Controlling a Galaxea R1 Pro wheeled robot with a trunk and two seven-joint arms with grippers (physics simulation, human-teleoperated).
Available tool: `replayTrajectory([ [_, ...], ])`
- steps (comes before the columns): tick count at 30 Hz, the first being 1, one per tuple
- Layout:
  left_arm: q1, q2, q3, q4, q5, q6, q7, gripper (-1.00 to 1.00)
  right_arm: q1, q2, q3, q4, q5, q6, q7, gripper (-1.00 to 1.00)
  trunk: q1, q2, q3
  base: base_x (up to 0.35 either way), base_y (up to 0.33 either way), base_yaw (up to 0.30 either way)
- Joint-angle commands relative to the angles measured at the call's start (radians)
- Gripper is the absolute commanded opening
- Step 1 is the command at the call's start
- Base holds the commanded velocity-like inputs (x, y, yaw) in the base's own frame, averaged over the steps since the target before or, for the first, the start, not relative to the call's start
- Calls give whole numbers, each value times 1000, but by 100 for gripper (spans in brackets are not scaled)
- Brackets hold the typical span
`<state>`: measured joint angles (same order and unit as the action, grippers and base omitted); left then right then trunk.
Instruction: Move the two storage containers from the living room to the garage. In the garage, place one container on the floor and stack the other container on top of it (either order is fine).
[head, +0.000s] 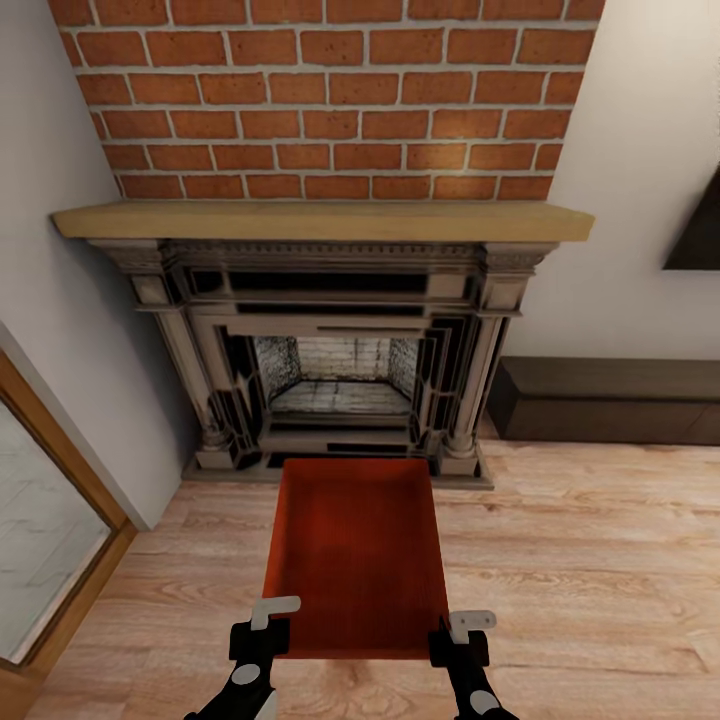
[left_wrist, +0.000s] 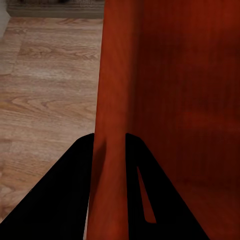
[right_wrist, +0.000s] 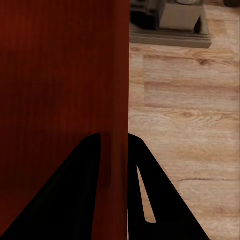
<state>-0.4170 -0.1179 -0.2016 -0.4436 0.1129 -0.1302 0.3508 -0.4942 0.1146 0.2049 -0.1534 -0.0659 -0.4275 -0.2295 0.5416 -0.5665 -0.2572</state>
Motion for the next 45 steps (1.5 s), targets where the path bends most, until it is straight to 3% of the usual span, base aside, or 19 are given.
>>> replayTrajectory([
  [1, 0, 0, -10, 5, 29, -3, 10, -100, -1, 0, 8, -15, -8, -91, -1, -100, 0, -1, 0, 0, 0, 0],
  [45, 0, 0, -10, 5, 28, -3, 10, -100, -1, -1, 8, -15, -6, -91, -1, -100, 0, -1, 72, 0, 0, 0],
])
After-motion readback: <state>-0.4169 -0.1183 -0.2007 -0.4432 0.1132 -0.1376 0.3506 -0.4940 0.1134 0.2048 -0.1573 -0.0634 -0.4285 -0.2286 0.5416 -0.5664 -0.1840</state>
